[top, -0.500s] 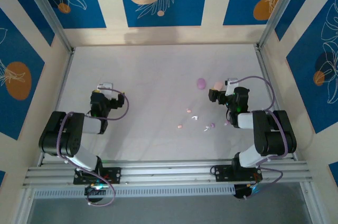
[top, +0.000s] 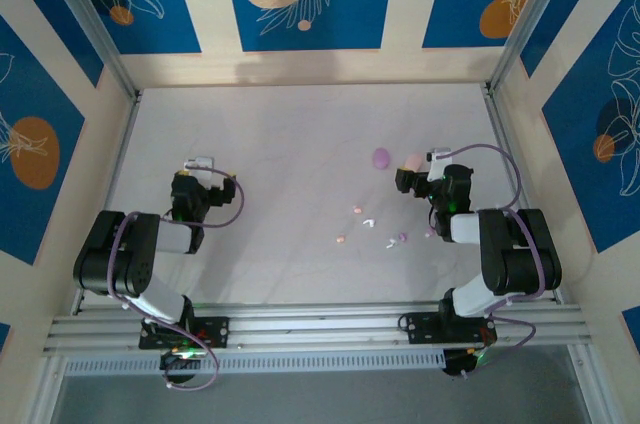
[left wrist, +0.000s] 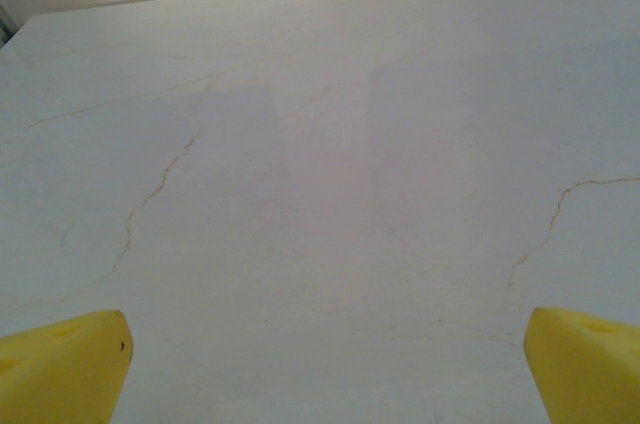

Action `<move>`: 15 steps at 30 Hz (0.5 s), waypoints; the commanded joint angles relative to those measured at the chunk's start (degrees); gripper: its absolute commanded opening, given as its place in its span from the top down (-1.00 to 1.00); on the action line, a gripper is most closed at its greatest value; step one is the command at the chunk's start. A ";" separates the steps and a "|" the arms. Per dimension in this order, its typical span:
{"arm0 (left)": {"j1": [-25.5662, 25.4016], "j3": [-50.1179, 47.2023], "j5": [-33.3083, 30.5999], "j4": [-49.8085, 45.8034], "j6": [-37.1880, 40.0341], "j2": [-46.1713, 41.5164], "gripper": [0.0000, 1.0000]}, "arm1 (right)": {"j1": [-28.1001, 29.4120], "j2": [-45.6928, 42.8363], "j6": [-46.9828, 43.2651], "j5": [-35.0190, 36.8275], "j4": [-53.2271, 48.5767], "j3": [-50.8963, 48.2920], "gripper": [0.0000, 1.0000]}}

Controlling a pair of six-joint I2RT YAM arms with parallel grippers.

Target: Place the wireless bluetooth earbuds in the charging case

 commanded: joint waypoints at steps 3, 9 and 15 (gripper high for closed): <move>0.75 1.37 1.60 -0.28 0.62 -0.15 -1.00 | -0.42 0.04 0.48 -1.30 1.33 0.92 -0.99; 0.71 0.05 2.68 1.95 1.04 -0.49 -1.00 | 0.64 -0.03 -0.25 0.51 1.49 0.75 -0.99; 0.67 -3.19 1.89 5.61 0.63 -3.39 -1.00 | 1.79 -1.74 -1.50 1.21 0.40 0.64 -0.99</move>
